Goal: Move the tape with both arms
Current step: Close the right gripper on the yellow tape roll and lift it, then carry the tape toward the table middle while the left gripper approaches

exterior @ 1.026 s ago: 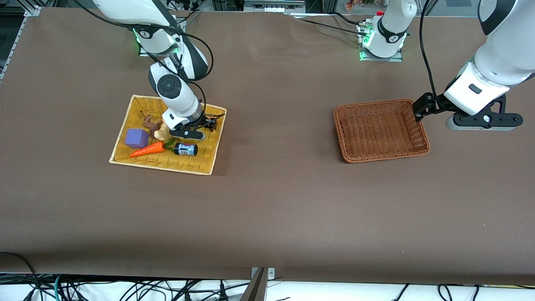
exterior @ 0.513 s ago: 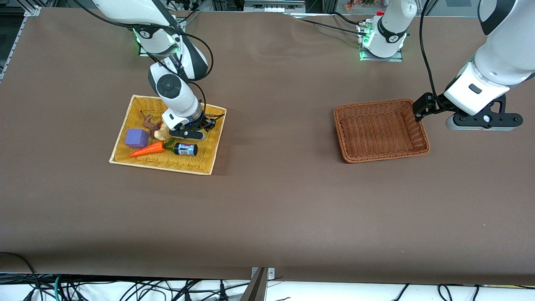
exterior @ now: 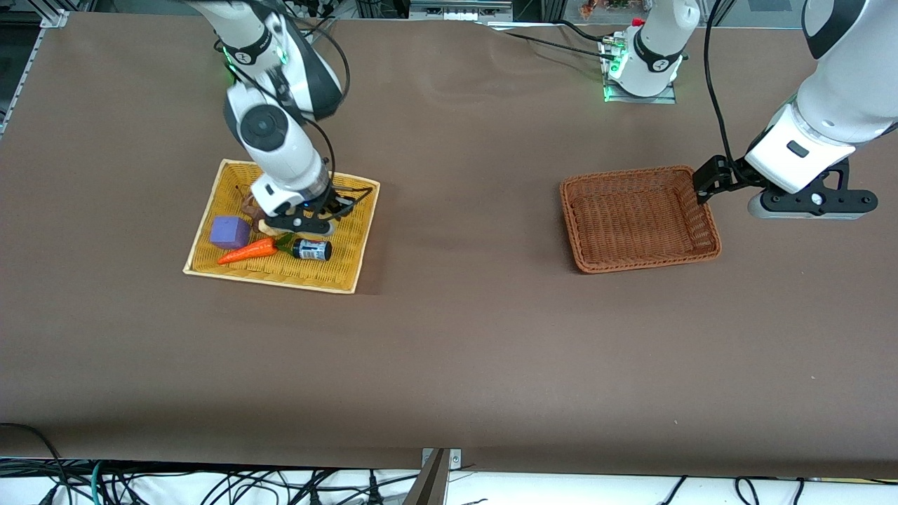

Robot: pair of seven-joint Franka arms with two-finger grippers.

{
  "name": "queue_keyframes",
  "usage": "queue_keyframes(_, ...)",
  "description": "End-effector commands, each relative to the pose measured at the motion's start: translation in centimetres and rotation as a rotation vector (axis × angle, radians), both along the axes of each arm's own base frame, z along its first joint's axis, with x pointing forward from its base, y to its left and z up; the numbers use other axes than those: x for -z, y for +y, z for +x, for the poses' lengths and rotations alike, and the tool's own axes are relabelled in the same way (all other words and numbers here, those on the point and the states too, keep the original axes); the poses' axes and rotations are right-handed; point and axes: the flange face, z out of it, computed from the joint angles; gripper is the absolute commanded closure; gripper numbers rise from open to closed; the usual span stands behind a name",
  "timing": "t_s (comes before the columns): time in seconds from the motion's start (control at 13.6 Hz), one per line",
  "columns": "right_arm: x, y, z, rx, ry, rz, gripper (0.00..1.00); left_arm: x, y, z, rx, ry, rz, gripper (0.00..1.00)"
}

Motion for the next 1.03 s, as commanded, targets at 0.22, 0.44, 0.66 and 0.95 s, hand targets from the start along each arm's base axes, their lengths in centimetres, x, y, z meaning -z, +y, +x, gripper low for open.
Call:
queue_keyframes(0.22,-7.5,5.4,0.4,-0.011,-0.026,0.029,1.0,-0.3,0.0,-0.5,0.008,-0.003,-0.005,0.0)
queue_keyframes(0.44,-7.2,11.1,-0.4,-0.005,-0.035,0.049,1.0,-0.4,0.0,-0.5,0.008,-0.005,-0.005,0.0)
queue_keyframes(0.66,-6.4,16.6,-0.4,0.03,-0.033,0.08,1.0,-0.3,0.1,-0.5,0.006,-0.003,-0.005,0.0)
queue_keyframes(0.95,-2.0,22.1,-1.6,0.053,-0.021,0.088,1.0,-0.3,0.0,-0.5,0.006,-0.004,-0.005,0.0)
